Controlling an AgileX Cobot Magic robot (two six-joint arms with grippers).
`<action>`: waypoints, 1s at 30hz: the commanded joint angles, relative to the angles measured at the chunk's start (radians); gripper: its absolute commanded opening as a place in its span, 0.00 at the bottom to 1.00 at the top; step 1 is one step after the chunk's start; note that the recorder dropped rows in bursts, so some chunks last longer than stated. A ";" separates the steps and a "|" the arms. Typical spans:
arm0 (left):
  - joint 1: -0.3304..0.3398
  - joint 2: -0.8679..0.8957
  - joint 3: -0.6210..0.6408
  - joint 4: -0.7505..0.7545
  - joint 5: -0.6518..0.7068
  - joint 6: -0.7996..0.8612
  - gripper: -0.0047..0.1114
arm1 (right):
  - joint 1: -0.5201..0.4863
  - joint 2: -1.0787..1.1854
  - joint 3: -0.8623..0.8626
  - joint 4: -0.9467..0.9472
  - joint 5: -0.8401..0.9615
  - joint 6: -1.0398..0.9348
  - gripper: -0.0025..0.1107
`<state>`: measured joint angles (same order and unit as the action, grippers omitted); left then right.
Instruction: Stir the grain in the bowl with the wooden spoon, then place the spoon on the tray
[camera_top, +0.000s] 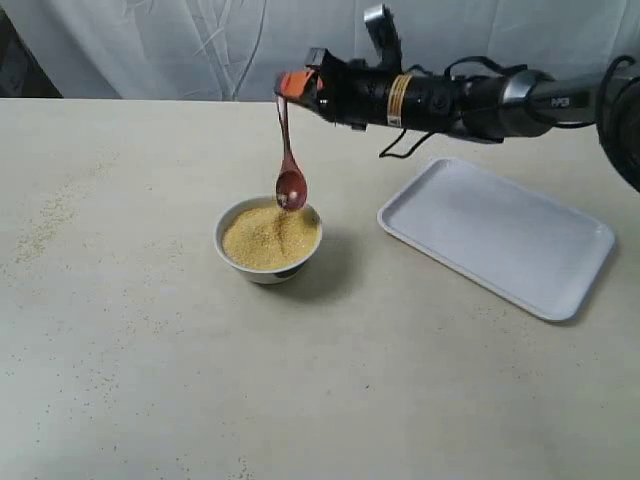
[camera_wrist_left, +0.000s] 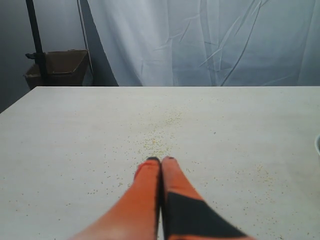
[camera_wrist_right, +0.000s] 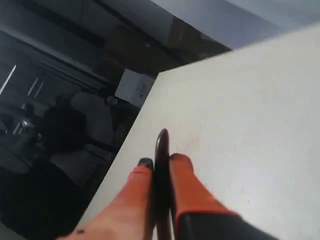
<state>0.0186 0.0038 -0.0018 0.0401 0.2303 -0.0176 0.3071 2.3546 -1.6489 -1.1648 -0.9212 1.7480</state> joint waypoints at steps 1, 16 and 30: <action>0.004 -0.004 0.002 0.001 -0.006 -0.004 0.04 | 0.046 -0.090 -0.003 -0.064 -0.004 -0.326 0.01; 0.004 -0.004 0.002 0.001 -0.003 -0.002 0.04 | 0.245 -0.084 -0.003 -0.312 0.192 -0.403 0.01; 0.004 -0.004 0.002 0.001 -0.005 -0.002 0.04 | 0.243 -0.060 -0.003 -0.319 0.330 -0.406 0.01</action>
<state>0.0186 0.0038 -0.0018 0.0401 0.2303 -0.0176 0.5516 2.2552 -1.6509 -1.4799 -0.5882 1.3429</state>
